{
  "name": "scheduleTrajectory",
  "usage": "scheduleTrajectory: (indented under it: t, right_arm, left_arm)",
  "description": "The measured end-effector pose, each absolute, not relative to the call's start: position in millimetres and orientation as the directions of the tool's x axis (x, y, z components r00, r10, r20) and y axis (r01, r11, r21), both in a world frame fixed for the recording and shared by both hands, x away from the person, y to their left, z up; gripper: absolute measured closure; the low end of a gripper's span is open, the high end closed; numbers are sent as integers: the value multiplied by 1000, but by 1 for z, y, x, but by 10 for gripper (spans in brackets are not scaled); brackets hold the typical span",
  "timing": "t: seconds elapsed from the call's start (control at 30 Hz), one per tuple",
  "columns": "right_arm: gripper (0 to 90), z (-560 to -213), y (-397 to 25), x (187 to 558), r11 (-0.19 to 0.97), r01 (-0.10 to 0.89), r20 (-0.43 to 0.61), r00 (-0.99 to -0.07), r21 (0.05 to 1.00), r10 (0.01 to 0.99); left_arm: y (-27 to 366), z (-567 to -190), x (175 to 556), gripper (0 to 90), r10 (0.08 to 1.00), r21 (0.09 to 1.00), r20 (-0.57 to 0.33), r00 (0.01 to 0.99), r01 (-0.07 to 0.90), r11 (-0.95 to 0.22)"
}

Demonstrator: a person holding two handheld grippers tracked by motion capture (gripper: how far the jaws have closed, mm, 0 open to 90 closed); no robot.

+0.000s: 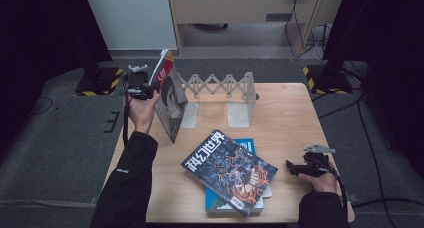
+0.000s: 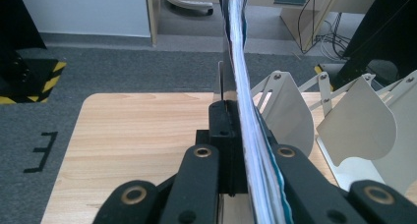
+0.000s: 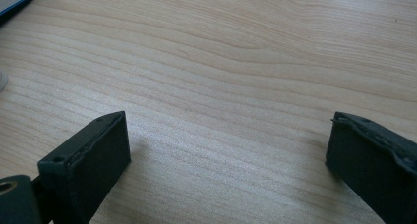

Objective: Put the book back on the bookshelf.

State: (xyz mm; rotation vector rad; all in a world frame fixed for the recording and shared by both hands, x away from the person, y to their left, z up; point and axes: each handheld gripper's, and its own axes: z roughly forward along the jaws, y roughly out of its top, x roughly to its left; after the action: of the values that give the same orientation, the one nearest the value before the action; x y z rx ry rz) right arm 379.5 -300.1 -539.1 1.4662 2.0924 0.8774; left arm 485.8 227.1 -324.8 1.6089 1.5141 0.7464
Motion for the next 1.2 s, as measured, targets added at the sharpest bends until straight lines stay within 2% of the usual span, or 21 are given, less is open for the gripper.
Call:
scheduleTrajectory:
  t: [0.27,0.5,0.6,1.0,1.2]
  right_arm:
    - [30,-539,-300,380,238,663,5,-343,710,939]
    - [30,-539,-300,379,239,664,6,-344,709,939]
    - [29,-539,-300,380,238,663,5,-343,710,939]
    - [23,-539,-299,380,235,663,4,-338,711,941]
    - [10,-539,-299,380,232,670,8,-334,705,942]
  left_arm:
    - [214,-328,486,858,995,853,-41,88,521,-11]
    - [217,-328,485,837,993,859,-51,104,513,-9]
    - [218,-328,483,782,992,875,-57,116,484,-7]
    - [227,-325,460,465,966,935,-104,236,354,14]
    - [231,-323,442,393,958,953,-94,269,304,8]
